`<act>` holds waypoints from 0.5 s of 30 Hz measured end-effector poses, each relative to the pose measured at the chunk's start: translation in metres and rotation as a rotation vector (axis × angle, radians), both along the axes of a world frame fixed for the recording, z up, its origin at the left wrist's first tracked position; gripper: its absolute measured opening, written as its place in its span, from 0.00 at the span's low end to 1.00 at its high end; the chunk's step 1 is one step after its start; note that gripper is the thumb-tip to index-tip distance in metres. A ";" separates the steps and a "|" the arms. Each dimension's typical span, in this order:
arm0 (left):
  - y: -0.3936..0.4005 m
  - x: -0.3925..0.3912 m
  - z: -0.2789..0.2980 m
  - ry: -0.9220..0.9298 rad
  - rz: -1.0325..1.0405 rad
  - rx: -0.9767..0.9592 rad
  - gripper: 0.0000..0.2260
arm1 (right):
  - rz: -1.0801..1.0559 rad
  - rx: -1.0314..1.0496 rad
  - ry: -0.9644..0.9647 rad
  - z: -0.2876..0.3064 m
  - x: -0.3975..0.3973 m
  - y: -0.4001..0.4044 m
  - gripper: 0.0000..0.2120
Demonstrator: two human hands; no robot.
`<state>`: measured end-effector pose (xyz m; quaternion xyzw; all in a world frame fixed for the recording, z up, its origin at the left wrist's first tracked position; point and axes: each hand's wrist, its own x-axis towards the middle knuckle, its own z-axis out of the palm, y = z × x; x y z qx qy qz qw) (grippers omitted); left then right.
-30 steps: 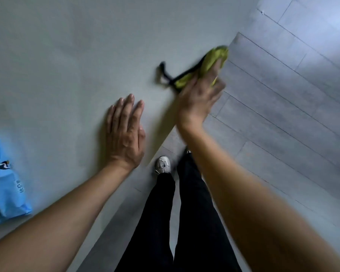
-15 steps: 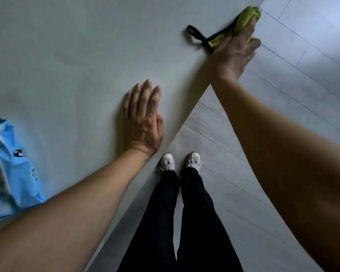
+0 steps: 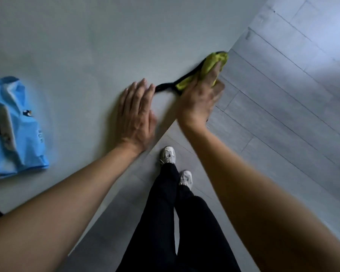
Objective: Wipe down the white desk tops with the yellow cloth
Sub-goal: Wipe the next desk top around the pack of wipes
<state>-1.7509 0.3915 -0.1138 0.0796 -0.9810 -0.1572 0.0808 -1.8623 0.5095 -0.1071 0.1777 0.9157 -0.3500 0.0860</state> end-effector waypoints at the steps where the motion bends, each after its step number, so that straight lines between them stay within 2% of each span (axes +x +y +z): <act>1: -0.001 0.021 0.002 -0.017 0.024 0.001 0.26 | -0.014 0.000 0.011 0.000 -0.018 0.003 0.31; 3: -0.006 0.065 0.005 -0.054 0.062 -0.010 0.25 | -0.029 0.000 0.018 0.000 -0.055 0.012 0.33; 5: -0.018 0.107 0.007 -0.085 0.094 -0.044 0.25 | -0.009 0.040 0.020 -0.002 -0.085 0.021 0.39; 9: -0.044 0.156 0.010 -0.109 0.135 -0.101 0.26 | -0.020 0.049 0.088 -0.014 -0.108 0.027 0.31; 12: -0.046 0.157 0.006 -0.084 0.128 -0.110 0.26 | -0.072 0.017 0.097 -0.008 -0.090 0.024 0.30; 15: -0.043 0.157 0.003 -0.062 0.135 -0.113 0.26 | -0.067 -0.086 0.044 0.005 -0.018 0.002 0.30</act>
